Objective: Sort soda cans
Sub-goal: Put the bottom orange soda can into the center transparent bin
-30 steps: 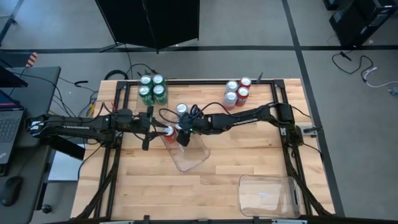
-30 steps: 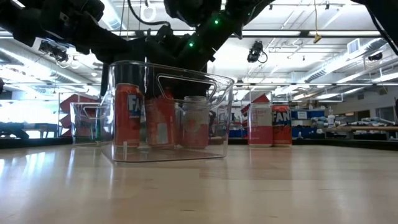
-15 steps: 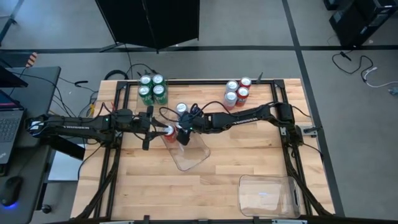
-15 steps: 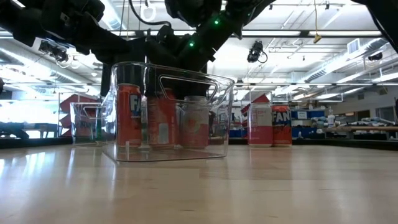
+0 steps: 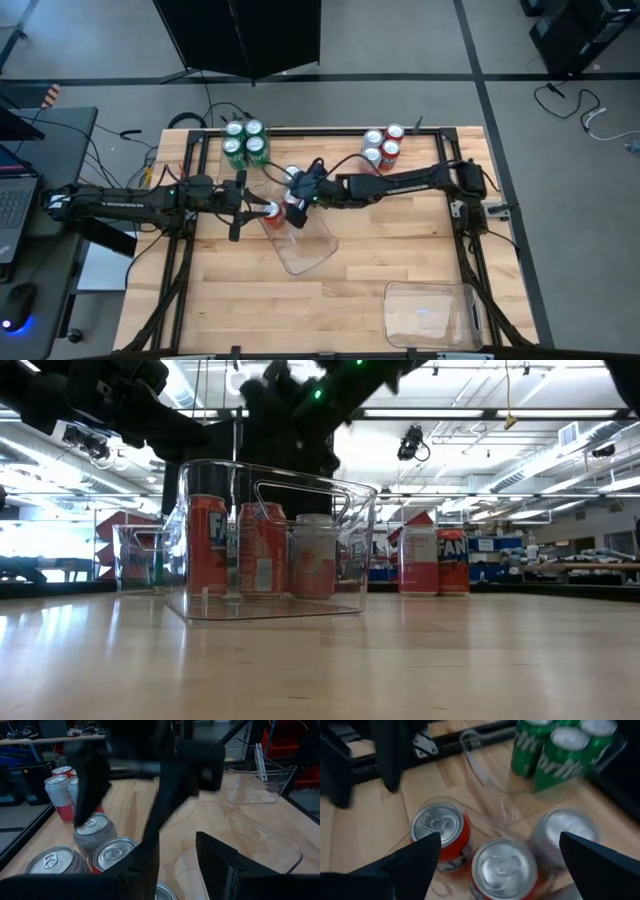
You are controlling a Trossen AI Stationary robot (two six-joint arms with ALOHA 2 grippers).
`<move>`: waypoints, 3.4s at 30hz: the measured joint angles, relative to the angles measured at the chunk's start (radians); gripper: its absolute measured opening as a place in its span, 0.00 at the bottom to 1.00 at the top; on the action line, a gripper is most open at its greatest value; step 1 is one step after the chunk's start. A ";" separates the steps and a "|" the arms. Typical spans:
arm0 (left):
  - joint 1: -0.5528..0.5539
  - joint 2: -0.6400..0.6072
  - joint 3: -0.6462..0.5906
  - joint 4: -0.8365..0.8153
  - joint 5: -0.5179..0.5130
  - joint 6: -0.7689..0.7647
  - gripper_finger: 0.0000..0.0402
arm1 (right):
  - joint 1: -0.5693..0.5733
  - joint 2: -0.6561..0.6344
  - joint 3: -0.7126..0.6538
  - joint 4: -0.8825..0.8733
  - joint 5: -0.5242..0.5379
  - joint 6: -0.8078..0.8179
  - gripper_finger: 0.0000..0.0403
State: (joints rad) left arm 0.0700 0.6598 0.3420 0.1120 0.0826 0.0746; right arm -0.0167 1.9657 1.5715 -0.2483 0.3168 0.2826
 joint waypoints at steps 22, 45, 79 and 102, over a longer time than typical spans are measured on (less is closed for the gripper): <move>0.000 0.000 0.000 -0.005 0.000 -0.008 0.33 | -0.114 -0.342 -0.094 -0.871 0.249 0.129 0.70; 0.000 0.000 0.000 0.017 0.000 -0.060 0.33 | -0.438 -0.399 -0.162 -0.952 0.054 0.037 0.69; 0.000 0.000 0.000 0.015 0.027 -0.080 0.33 | -0.612 -0.397 -0.412 -0.527 0.004 -0.024 0.72; 0.000 0.001 0.000 -0.006 0.027 -0.086 0.33 | -0.600 -0.462 -0.445 -0.555 -0.048 0.006 0.40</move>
State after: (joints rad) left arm 0.0700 0.6605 0.3420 0.1062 0.1093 -0.0116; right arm -0.6171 1.5037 1.1260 -0.8030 0.2689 0.2887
